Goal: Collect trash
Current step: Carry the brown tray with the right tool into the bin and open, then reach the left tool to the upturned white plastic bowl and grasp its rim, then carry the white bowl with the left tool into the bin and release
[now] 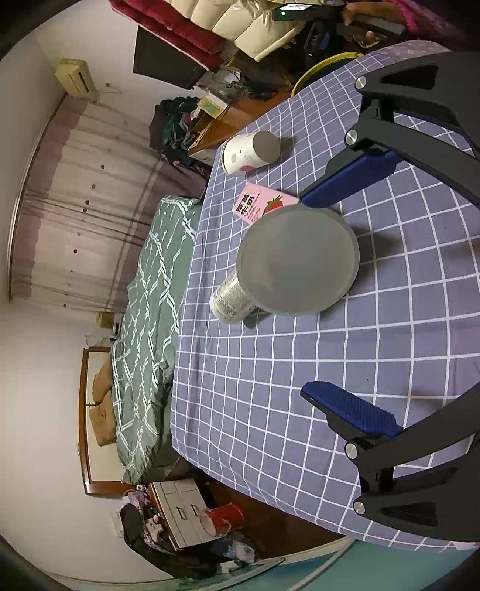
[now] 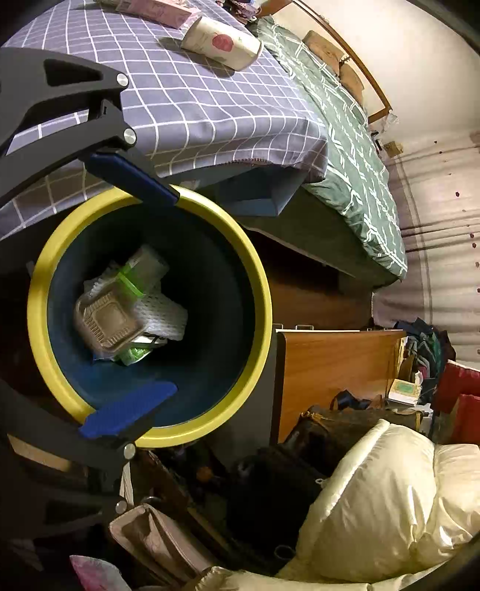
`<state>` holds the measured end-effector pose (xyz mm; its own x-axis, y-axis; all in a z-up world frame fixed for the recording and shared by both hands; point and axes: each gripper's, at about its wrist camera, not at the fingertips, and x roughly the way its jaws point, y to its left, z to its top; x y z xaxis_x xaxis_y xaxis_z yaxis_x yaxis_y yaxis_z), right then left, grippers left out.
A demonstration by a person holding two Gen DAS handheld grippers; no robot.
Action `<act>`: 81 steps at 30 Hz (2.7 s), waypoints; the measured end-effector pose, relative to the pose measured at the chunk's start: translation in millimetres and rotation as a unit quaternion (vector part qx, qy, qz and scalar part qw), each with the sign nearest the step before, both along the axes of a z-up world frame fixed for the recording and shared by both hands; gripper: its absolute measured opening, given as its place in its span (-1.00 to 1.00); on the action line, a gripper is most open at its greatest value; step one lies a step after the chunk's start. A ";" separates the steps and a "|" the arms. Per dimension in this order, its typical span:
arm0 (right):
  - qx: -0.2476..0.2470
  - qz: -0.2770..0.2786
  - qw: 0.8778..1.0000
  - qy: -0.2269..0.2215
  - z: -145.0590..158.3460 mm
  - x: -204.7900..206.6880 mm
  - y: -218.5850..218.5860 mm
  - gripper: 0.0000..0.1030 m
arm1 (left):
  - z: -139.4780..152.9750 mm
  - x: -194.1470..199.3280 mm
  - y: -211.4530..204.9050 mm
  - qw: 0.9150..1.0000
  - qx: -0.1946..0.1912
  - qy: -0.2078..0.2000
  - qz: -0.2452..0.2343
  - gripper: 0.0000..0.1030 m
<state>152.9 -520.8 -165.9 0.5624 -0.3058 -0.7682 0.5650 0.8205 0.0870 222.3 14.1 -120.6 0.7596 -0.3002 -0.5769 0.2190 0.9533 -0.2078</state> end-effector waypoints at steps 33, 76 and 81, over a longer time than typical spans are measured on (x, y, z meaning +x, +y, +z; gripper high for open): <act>0.061 0.156 0.983 -0.078 6.5 30.0 111.7 0.77 | 3.4 83.0 -47.7 0.967 0.091 0.042 -0.236 0.90; -0.011 0.068 0.993 -0.099 35.7 -100.8 5.1 0.77 | 53.8 5.1 -339.3 0.942 0.157 0.015 -0.296 0.73; -0.019 0.044 0.994 -0.101 35.1 -122.1 -13.6 0.77 | 23.0 14.7 -421.8 0.931 0.144 0.049 -0.332 0.73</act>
